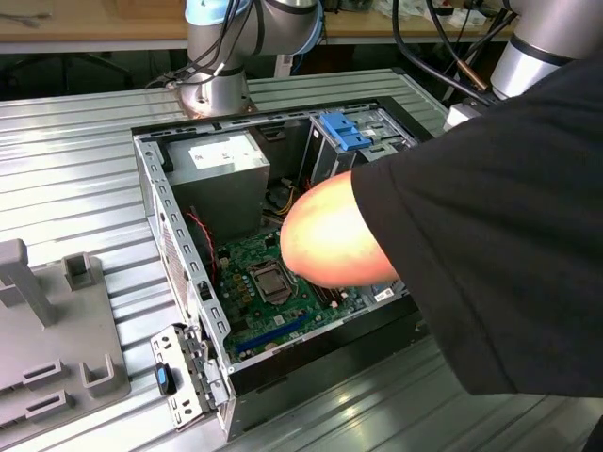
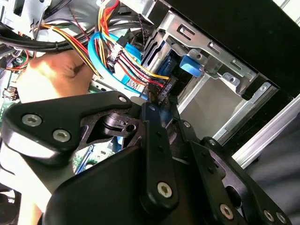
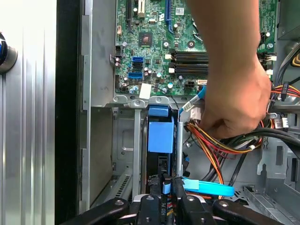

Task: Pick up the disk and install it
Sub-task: 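Insert the second disk wire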

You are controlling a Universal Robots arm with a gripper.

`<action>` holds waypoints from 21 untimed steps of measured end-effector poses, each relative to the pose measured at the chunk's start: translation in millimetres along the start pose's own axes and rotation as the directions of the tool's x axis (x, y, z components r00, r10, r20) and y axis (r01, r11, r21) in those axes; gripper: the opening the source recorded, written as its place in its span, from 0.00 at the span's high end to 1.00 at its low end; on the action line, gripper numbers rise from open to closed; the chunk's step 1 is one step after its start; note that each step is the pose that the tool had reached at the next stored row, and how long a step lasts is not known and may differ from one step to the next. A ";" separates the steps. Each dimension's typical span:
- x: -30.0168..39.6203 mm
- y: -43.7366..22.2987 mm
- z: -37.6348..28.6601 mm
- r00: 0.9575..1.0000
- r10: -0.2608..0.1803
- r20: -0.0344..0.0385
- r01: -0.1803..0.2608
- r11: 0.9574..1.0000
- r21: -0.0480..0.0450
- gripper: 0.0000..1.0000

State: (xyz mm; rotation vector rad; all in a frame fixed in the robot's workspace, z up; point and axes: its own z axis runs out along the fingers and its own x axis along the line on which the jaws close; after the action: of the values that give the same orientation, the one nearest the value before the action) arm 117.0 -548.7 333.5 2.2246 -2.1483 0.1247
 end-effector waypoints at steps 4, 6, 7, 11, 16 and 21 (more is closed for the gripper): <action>0.0 0.0 0.0 1.000 0.000 0.000 0.000 1.000 0.000 0.77; 0.0 0.0 0.0 1.000 0.000 0.000 0.000 1.000 0.000 0.77; 0.0 0.0 0.0 1.000 0.000 0.000 0.000 1.000 0.000 0.77; 0.0 0.0 0.0 1.000 0.000 0.000 0.000 1.000 0.000 0.77; 0.0 0.0 0.0 1.000 0.000 0.000 0.000 1.000 0.000 0.77; 0.0 0.0 0.0 1.000 0.000 0.000 0.000 1.000 0.000 0.77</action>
State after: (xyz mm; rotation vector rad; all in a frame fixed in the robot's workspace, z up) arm 117.0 -548.7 333.5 2.2246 -2.1483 0.1248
